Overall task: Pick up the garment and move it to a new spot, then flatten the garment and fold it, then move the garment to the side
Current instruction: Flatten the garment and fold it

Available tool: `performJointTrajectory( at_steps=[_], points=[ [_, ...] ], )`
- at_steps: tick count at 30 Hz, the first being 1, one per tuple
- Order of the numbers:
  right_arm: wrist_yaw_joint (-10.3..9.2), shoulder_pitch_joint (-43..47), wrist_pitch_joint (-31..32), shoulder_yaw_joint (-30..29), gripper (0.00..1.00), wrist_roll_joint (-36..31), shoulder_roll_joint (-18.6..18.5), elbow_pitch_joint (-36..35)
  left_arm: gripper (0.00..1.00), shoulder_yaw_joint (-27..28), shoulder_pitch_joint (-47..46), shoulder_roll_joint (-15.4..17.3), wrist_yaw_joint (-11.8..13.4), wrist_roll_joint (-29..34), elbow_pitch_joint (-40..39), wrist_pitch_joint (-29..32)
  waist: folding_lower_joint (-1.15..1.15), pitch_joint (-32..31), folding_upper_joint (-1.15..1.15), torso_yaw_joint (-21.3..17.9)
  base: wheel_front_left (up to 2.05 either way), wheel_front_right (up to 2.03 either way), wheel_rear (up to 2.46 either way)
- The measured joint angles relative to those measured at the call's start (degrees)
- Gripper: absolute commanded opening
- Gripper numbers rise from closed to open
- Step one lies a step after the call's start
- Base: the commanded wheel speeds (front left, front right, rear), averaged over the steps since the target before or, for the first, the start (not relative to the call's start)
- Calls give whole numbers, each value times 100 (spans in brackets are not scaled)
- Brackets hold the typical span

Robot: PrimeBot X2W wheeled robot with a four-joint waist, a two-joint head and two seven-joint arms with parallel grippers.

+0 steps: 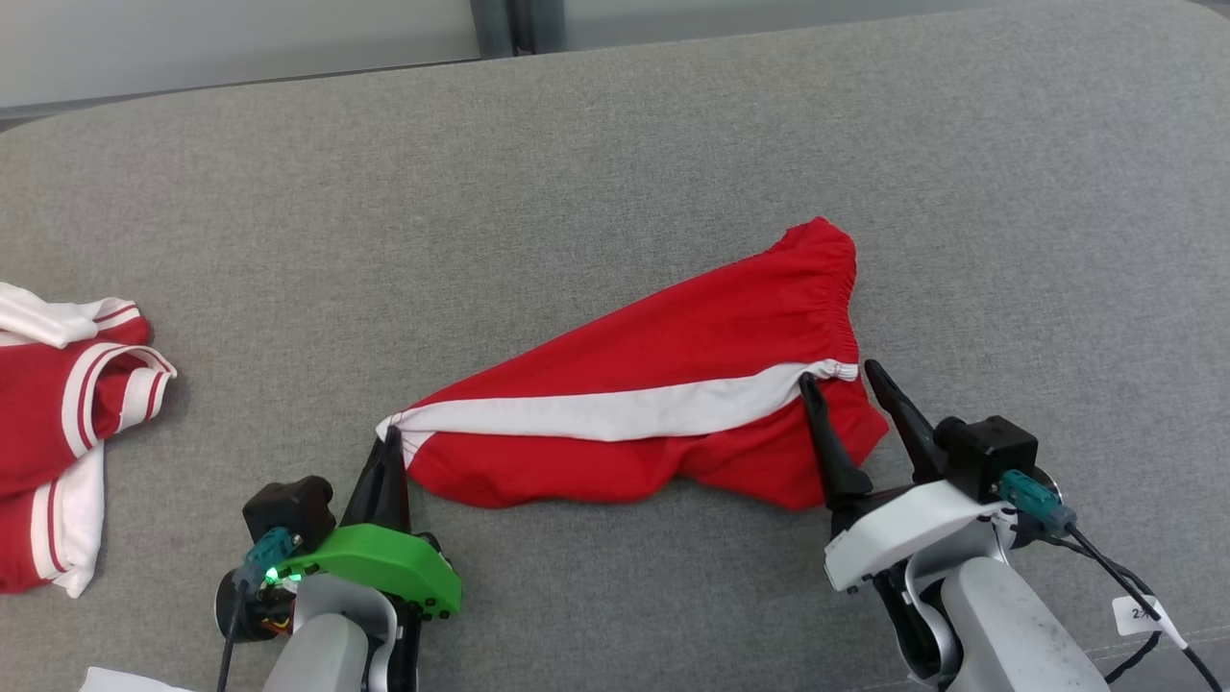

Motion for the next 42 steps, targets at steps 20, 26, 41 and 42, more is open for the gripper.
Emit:
performJointTrajectory(
  at_steps=[20,26,41,42],
  points=[
    [0,-38,0,54,0,132,-44,74,0,34,181,0,0,138,-13,0,0,-156,0,115,0,0,0],
    [0,20,0,-62,0,154,-41,-110,0,120,236,-2,-1,203,-199,1,0,-336,0,96,0,0,0],
    [0,-386,1,-205,0,325,-120,-645,0,773,-573,79,-377,1227,-1135,1,0,-1125,0,7,0,0,0],
    [0,-444,1,-220,0,325,-143,-669,0,818,-683,112,-410,1267,-1181,1,0,-1154,0,1,0,0,0]
  ],
)
